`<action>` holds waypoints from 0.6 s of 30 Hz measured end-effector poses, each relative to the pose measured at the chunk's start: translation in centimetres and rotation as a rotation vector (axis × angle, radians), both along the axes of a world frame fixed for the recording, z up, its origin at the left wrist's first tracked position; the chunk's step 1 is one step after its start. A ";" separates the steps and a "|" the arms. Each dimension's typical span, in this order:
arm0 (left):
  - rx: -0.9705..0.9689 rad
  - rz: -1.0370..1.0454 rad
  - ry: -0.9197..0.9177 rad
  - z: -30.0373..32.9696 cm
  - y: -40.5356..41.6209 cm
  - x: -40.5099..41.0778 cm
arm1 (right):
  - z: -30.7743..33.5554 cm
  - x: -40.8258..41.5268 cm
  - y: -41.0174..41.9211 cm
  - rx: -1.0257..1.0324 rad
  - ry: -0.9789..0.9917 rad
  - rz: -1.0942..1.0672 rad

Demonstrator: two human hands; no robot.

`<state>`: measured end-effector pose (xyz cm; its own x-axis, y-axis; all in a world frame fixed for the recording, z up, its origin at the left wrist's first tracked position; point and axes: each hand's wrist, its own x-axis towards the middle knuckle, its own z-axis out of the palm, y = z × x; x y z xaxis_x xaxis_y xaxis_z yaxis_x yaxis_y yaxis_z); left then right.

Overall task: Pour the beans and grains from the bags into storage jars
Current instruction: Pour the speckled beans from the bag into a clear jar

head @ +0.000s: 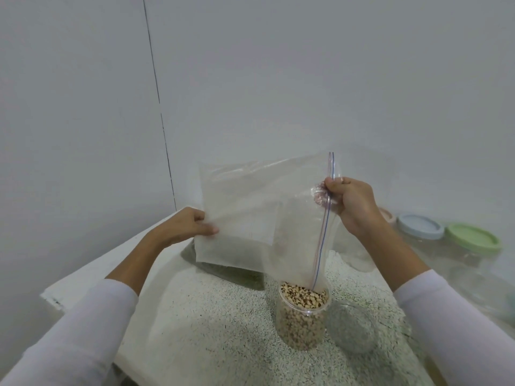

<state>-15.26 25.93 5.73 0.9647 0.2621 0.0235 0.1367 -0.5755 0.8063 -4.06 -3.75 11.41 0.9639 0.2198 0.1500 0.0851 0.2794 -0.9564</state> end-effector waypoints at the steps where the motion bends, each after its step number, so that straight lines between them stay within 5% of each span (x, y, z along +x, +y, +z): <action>1: 0.001 -0.010 0.004 -0.4 0.4 0.1 | -0.1 0.0 0.0 0.004 0.003 0.002; 10: 0.005 -0.070 0.130 -0.3 0.2 -0.1 | 0.1 0.3 -0.5 0.051 -0.002 -0.005; 18: -0.037 -0.045 -0.017 0.0 1.6 -0.5 | 0.8 0.5 -1.4 0.172 0.016 -0.015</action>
<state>-15.78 27.50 5.77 0.9751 0.2194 0.0315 0.0970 -0.5503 0.8293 -3.55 -5.18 12.19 0.9695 0.1782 0.1683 0.0750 0.4379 -0.8959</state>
